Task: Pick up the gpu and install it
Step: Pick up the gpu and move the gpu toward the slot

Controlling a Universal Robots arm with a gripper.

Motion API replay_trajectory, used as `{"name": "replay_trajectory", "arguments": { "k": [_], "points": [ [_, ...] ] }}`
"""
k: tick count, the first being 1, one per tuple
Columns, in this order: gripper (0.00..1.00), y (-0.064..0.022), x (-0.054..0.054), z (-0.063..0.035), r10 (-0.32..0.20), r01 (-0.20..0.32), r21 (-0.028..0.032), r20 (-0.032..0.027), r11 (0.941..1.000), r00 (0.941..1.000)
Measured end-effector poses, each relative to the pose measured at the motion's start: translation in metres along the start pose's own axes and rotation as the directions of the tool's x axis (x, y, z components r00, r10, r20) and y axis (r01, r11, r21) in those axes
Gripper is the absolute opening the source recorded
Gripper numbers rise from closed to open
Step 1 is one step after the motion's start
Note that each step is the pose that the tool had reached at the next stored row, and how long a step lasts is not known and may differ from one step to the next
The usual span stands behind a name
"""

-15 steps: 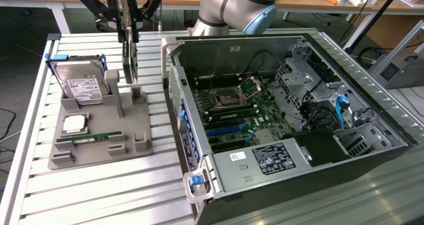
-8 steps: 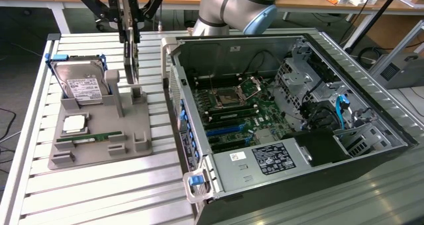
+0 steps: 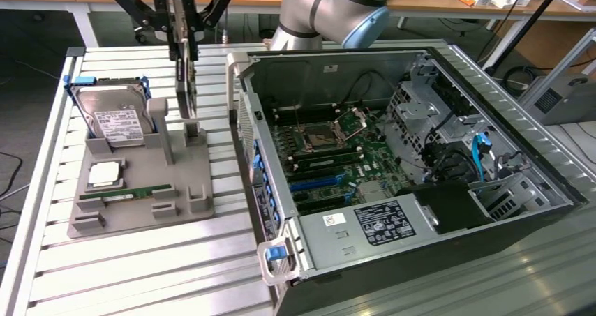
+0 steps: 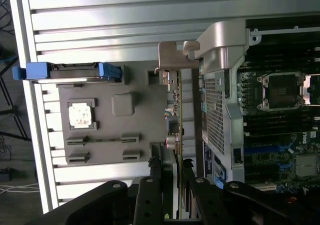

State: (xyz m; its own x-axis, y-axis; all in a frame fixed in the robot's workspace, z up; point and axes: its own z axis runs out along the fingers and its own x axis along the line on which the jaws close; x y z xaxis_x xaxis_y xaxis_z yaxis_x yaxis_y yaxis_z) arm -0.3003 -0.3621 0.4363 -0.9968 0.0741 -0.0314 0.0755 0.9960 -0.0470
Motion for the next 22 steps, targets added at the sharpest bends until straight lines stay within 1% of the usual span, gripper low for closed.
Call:
{"name": "replay_trajectory", "arguments": {
  "k": [22],
  "points": [
    [0.27,-0.0003,-0.0077,0.0003,0.0,0.0,0.001,0.0,1.0,1.0]
  ]
}}
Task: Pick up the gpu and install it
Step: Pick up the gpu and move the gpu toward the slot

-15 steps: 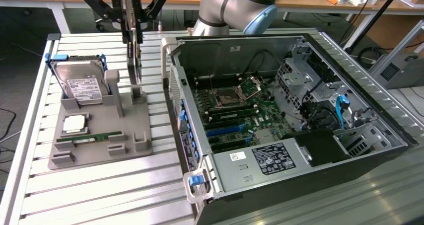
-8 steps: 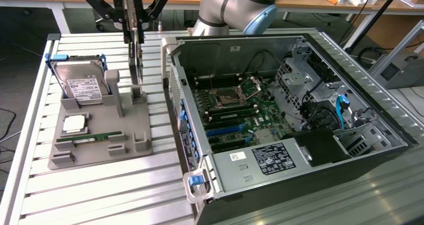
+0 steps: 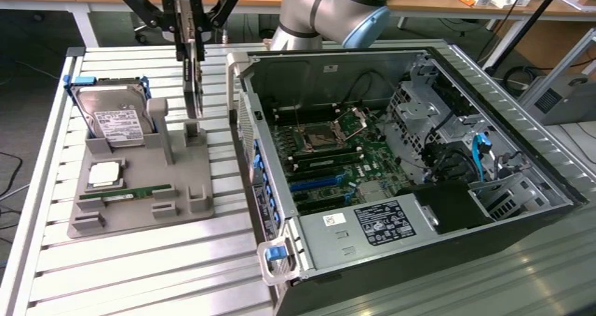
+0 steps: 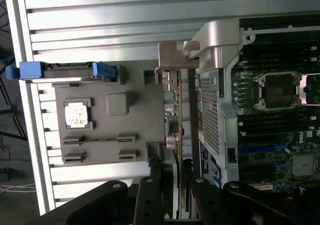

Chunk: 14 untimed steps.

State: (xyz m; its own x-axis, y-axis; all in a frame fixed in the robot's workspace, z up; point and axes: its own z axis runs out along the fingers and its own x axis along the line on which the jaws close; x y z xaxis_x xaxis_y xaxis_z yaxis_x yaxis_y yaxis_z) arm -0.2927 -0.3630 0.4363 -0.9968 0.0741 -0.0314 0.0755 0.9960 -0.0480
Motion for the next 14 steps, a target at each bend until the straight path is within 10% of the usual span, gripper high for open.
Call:
{"name": "replay_trajectory", "arguments": {
  "k": [14],
  "points": [
    [0.27,0.0004,-0.0061,0.0002,0.0,0.0,0.0017,0.0002,1.0,1.0]
  ]
}}
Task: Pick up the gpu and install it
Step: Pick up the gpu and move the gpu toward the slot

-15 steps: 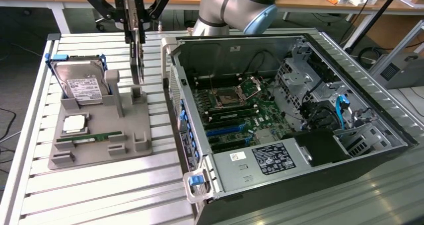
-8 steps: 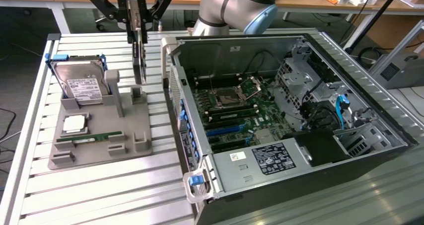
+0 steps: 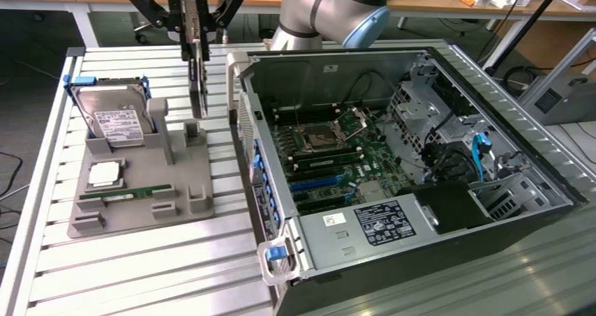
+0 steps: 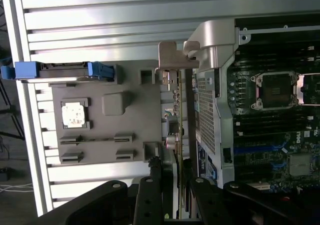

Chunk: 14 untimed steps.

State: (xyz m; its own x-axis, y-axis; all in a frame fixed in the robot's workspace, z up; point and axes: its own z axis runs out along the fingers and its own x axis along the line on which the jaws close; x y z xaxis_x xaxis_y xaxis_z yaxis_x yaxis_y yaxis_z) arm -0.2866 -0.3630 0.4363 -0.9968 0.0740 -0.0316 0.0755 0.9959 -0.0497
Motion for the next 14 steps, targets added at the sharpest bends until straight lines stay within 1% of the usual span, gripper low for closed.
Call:
{"name": "replay_trajectory", "arguments": {
  "k": [14],
  "points": [
    [0.27,0.0004,-0.0054,0.0001,0.0,0.0,0.0022,0.0001,1.0,1.0]
  ]
}}
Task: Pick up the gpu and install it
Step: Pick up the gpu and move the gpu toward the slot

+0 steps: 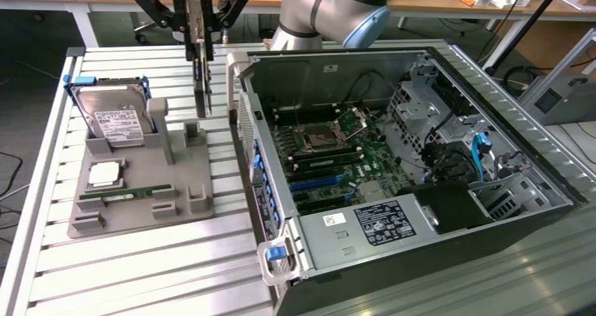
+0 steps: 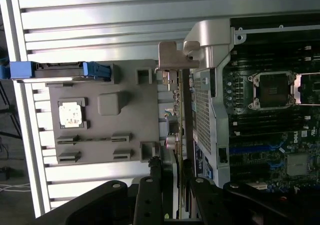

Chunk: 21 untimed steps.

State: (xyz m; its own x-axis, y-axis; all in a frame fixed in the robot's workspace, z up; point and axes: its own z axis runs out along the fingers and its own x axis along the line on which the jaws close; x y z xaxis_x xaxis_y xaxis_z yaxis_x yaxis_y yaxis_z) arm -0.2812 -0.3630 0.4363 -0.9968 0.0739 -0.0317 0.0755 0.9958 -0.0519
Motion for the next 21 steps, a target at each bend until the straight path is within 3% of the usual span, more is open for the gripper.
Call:
{"name": "replay_trajectory", "arguments": {
  "k": [21],
  "points": [
    [0.27,0.0005,-0.0067,0.0002,0.0,0.0,0.0046,0.0004,1.0,1.0]
  ]
}}
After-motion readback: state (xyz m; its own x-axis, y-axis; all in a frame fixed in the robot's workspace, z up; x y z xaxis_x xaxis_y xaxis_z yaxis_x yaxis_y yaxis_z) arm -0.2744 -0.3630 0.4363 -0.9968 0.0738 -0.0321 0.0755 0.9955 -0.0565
